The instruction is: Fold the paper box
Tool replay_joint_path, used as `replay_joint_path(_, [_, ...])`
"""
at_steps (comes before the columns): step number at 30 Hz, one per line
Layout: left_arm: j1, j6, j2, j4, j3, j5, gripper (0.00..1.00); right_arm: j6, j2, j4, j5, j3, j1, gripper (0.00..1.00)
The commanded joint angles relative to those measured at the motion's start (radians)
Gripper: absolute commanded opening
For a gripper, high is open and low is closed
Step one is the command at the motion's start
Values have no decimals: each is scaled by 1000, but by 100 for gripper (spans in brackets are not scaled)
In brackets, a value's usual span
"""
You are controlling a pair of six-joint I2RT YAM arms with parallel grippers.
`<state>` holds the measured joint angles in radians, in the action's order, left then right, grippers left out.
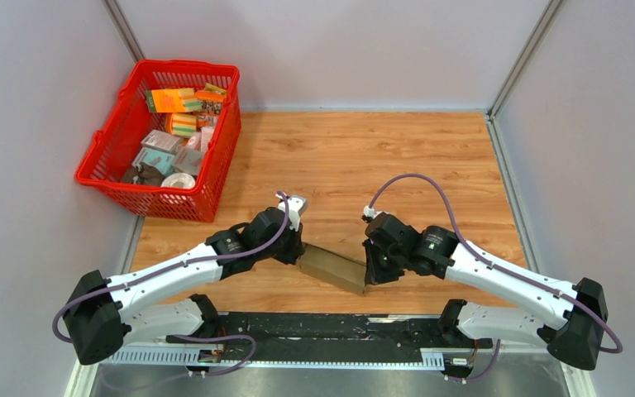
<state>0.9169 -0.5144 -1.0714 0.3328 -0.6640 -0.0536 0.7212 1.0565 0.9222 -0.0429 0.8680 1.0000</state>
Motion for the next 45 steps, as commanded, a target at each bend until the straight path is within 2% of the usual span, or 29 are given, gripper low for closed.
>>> replay_joint_path(1, [8, -13, -10, 8, 23, 14, 1, -62, -16, 49, -11, 5, 0, 0])
replay_joint_path(8, [8, -16, -5, 8, 24, 12, 1, -71, -13, 35, -26, -20, -1, 0])
replay_joint_path(18, [8, -29, 2, 11, 24, 18, 1, 4, 20, -140, -77, -47, 2, 0])
replay_joint_path(26, [8, -30, 5, 5, 33, 14, 1, -19, 34, -95, -2, -104, 0, 0])
replay_joint_path(29, [8, -32, 7, -3, 43, 8, 1, -35, 20, -109, -20, -113, 0, 0])
replay_joint_path(31, [8, -33, 7, -5, 46, 0, 1, -40, -4, -123, -32, -90, 0, 5])
replay_joint_path(32, [8, -35, 8, -5, 47, -2, 1, -42, -13, -125, -29, -81, 0, 10])
replay_joint_path(33, [8, -38, 11, -6, 47, -5, 1, -43, -39, -131, -31, -61, 0, 20])
replay_joint_path(36, [8, -44, 22, -6, 53, -9, 1, -45, -82, -137, -32, -43, 0, 33])
replay_joint_path(39, [8, -61, 45, -8, 63, -17, 5, -31, -142, -132, -32, -35, -3, 39])
replay_joint_path(40, [8, -73, 53, -8, 66, -20, 14, -26, -154, -131, -31, -37, -9, 41])
replay_joint_path(42, [8, -85, 91, -8, 75, -20, 23, -6, -196, -123, -26, -44, -18, 48])
replay_joint_path(43, [8, -102, 105, -5, 79, -25, 38, 3, -208, -118, -23, -49, -37, 50])
replay_joint_path(45, [8, -114, 157, 9, 83, -23, 50, 42, -243, -108, -20, -64, -64, 63])
